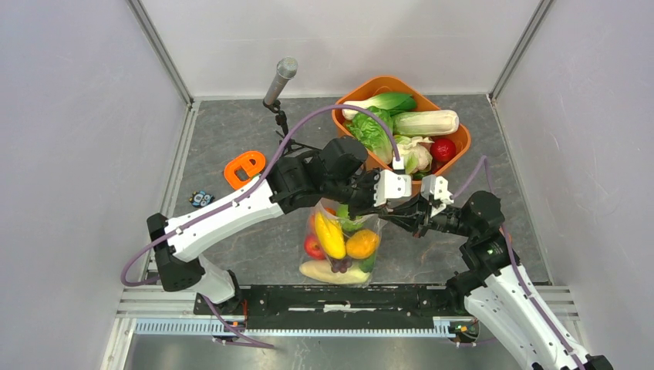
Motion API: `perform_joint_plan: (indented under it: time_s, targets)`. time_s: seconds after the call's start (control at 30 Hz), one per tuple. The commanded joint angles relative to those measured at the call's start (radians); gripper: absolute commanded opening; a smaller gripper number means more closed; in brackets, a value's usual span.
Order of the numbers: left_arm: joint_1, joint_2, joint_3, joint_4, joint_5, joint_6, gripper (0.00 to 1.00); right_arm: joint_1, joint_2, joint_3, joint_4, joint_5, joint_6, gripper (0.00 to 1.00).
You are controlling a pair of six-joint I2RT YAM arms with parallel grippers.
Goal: Place the food in the zip-top bag and seal the zipper
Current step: Zip the zipper food storage bag at the center of the board.
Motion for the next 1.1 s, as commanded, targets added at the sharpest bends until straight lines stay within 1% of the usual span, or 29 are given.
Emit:
perform_joint_plan:
  time_s: [0.0,0.17,0.27,0.43,0.8,0.9,1.0,1.03,1.07]
  targets:
    - [0.019,-0.065,-0.004,-0.035,-0.079,0.026,0.1,0.001,-0.026,0.023,0.02,0.005,-0.014,0.0]
    - [0.018,-0.072,-0.009,-0.053,-0.114,0.019,0.1,0.002,-0.033,0.023,0.018,0.001,-0.016,0.0]
    - [0.019,-0.083,-0.011,-0.053,-0.127,0.017,0.08,0.002,-0.034,0.024,0.014,-0.001,-0.018,0.0]
    - [0.02,-0.107,-0.019,-0.074,-0.182,0.017,0.08,0.002,-0.043,0.022,0.003,0.011,-0.025,0.0]
    - [0.021,-0.216,-0.104,-0.076,-0.262,-0.015,0.08,0.002,-0.077,0.001,0.032,0.045,-0.013,0.0]
    - [0.021,-0.254,-0.115,-0.062,-0.239,-0.035,0.06,0.002,-0.084,-0.017,0.079,0.032,0.017,0.0]
    - [0.022,-0.279,-0.126,-0.022,-0.172,-0.056,0.02,0.002,-0.075,-0.022,0.125,0.0,0.046,0.0]
    - [0.022,-0.277,-0.124,-0.014,-0.141,-0.061,0.02,0.002,-0.067,-0.018,0.132,-0.011,0.053,0.01]
    - [0.021,-0.271,-0.115,-0.014,-0.105,-0.065,0.02,0.001,-0.058,-0.012,0.132,-0.016,0.055,0.06]
